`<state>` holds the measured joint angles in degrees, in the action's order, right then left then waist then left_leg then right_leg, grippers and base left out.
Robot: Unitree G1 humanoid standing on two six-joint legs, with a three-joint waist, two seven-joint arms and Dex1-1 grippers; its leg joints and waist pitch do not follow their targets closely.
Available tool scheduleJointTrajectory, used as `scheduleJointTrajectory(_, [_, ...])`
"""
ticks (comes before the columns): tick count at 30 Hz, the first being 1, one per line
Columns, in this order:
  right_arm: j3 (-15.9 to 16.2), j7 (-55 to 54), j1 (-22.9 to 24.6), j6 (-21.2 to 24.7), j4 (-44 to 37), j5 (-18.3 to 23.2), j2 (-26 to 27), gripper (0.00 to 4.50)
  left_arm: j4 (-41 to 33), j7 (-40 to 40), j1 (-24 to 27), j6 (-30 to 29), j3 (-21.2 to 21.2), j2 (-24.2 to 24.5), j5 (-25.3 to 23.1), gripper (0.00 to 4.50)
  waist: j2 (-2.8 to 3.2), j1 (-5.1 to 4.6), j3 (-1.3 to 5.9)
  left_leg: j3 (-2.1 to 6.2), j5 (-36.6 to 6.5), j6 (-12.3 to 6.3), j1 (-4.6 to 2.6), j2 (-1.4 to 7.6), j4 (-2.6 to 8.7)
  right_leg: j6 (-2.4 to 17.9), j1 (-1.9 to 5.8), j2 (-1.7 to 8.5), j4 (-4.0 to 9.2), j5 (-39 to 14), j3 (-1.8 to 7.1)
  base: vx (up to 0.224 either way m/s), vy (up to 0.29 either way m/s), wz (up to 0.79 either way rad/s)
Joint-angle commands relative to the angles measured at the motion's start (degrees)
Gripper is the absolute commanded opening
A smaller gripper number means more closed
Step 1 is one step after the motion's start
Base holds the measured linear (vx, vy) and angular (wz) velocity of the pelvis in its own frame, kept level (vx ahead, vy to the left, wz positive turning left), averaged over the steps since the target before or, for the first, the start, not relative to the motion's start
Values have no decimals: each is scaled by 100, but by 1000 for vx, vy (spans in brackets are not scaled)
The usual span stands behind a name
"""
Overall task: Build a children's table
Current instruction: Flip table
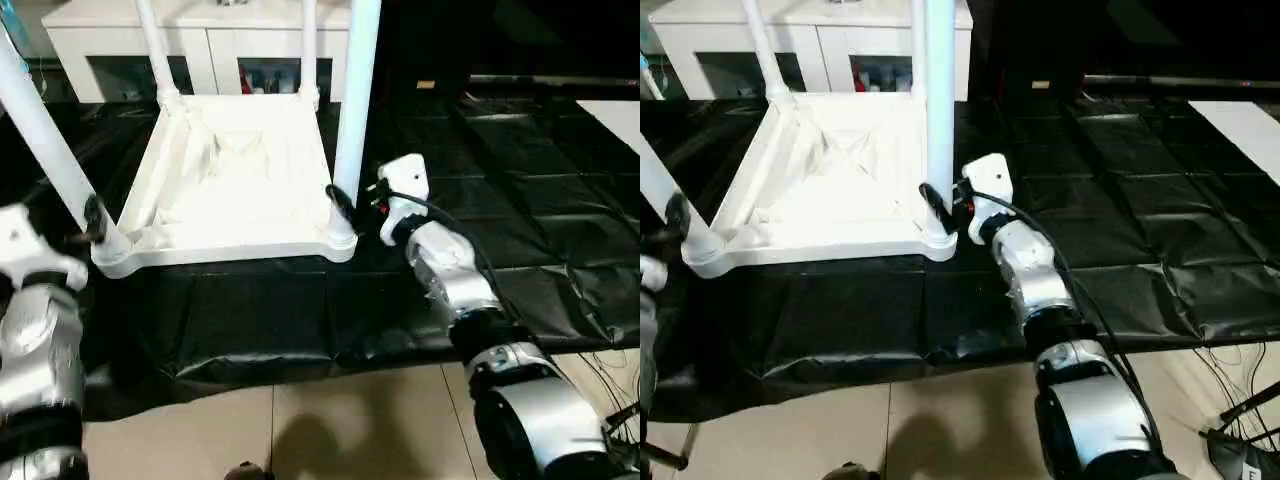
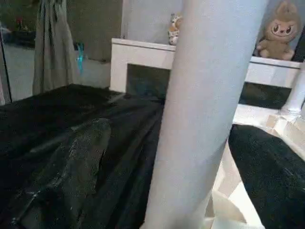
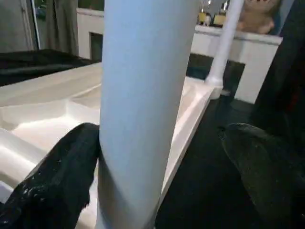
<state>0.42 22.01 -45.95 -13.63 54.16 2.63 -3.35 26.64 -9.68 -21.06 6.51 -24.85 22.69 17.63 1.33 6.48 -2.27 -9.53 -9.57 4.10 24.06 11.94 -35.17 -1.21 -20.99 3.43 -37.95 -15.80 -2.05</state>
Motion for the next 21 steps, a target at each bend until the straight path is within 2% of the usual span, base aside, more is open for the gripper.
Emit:
scheduleJointTrajectory(1, [-64, 90, -161, 82, 118, 81, 14, 418, 83, -56, -116, -101, 70, 74, -28, 420, 102, -12, 391, 59, -935, 184, -250, 131, 444, 1025, 122, 384, 351, 1329, 164, 0, 0, 0])
scheduleJointTrajectory(2, [-116, 142, -254, 53, 264, 130, 57, 418, 137, -293, -237, -134, 137, 92, 60, 420, 120, -9, 397, 61, -924, 191, -258, 131, 437, 1037, 113, 385, 342, 1363, 162, 0, 0, 0])
scheduleJointTrajectory(4, [-150, 175, -298, 21, 330, 152, 82, 407, 142, -397, -272, -142, 178, 94, 73, 409, 118, -15, 394, 55, -963, 193, -260, 132, 442, 1094, 107, 385, 345, 1344, 163, 0, 0, 0])
scheduleJointTrajectory(5, [-170, 193, -327, 3, 374, 165, 98, 385, 144, -459, -292, -148, 209, 96, 70, 386, 118, -9, 399, 53, -975, 188, -264, 137, 439, 1109, 108, 388, 340, 1355, 162, 0, 0, 0])
scheduleJointTrajectory(9, [-213, 281, -407, -36, 500, 242, 145, 354, 156, -588, -330, -185, 360, 105, -22, 353, 138, 0, 404, 51, -940, 151, -272, 142, 429, 1121, 99, 385, 331, 1486, 157, 0, 0, 0])
scheduleJointTrajectory(17, [-310, 318, -551, -50, 740, 255, 177, 300, 52, -728, -241, -220, 452, 33, -19, 303, 132, 13, 388, 55, -1100, 206, -268, 150, 458, 1140, 103, 393, 347, 1282, 157, 0, 0, 0])
scheduleJointTrajectory(18, [-311, 297, -568, -36, 772, 264, 177, 290, 39, -751, -222, -244, 493, 35, -34, 295, 108, 10, 384, 52, -1110, 201, -269, 153, 462, 1142, 100, 391, 349, 1266, 159, 0, 0, 0])
scheduleJointTrajectory(19, [-312, 286, -575, -28, 785, 267, 178, 274, 33, -760, -215, -254, 508, 33, -37, 275, 115, 18, 380, 53, -1118, 189, -269, 152, 464, 1144, 98, 396, 351, 1213, 160, 0, 0, 0])
scheduleJointTrajectory(21, [-337, 254, -601, -16, 844, 274, 183, 261, -1, -799, -203, -338, 560, 11, -55, 266, 117, 20, 383, 53, -1079, 180, -267, 153, 461, 1133, 98, 395, 348, 1246, 161, 0, 0, 0])
